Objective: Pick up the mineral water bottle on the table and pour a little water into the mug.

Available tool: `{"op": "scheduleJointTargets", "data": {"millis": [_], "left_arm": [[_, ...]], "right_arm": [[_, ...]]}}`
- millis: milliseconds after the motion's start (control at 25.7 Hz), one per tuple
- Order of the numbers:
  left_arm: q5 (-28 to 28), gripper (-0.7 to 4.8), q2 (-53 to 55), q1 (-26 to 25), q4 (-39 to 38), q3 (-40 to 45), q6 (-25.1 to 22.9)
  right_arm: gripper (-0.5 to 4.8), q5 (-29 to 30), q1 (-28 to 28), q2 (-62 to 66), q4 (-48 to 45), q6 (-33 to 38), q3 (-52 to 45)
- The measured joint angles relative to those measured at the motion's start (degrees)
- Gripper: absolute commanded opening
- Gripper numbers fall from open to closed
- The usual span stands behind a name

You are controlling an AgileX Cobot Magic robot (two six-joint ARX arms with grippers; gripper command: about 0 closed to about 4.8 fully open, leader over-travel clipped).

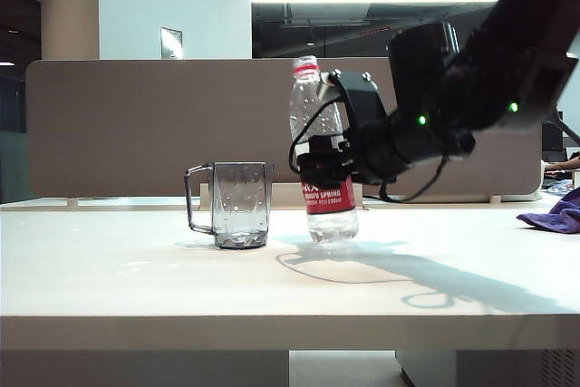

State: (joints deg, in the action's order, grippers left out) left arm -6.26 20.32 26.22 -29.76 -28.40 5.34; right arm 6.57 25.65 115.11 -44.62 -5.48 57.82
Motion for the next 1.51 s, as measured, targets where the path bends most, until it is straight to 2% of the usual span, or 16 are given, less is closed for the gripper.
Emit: {"op": "scheduleJointTargets", "data": {"millis": [194,388,544,583,621,777,816,1126,1360,1398,1437,1476,1515], "left_arm": [[0.0,-0.05,0.0,0.0,0.0,0.0,0.0],[0.0,-0.05,0.0,0.0,0.0,0.0,0.0],[0.0,-0.05,0.0,0.0,0.0,0.0,0.0],[0.0,-0.05,0.0,0.0,0.0,0.0,0.0],[0.0,-0.05,0.0,0.0,0.0,0.0,0.0],[0.0,-0.05,0.0,0.0,0.0,0.0,0.0],[0.0,-0.05,0.0,0.0,0.0,0.0,0.0],[0.0,-0.05,0.0,0.0,0.0,0.0,0.0],[0.0,-0.05,0.0,0.0,0.0,0.0,0.0],[0.0,-0.05,0.0,0.0,0.0,0.0,0.0],[0.0,-0.05,0.0,0.0,0.0,0.0,0.0],[0.0,-0.05,0.0,0.0,0.0,0.0,0.0],[0.0,-0.05,0.0,0.0,0.0,0.0,0.0]], "right_arm": [[2.52,0.2,0.0,1.7,-7.5,7.8,-1.9],[2.53,2.2,0.0,3.3,-10.0,9.7,-2.3],[2.75,2.5,0.0,3.7,-10.5,9.8,-2.3],[3.24,2.5,0.0,3.7,-10.6,9.8,-2.3],[4.00,3.1,0.0,3.7,-10.6,9.8,-2.3],[4.53,4.0,0.0,3.7,-10.4,10.0,-2.3],[4.79,4.0,0.0,3.7,-10.4,10.0,-2.3],[4.79,4.0,0.0,2.9,-10.3,10.7,-4.6],[4.79,2.0,0.0,-5.9,-13.0,10.8,-16.7],[4.20,1.5,0.0,-7.8,-13.1,10.8,-18.7],[3.07,1.3,0.0,-9.4,-13.0,10.8,-20.2],[1.29,1.2,0.0,-11.8,-12.9,10.9,-22.1],[0.41,1.2,0.0,-15.2,-13.0,10.8,-24.7]]}}
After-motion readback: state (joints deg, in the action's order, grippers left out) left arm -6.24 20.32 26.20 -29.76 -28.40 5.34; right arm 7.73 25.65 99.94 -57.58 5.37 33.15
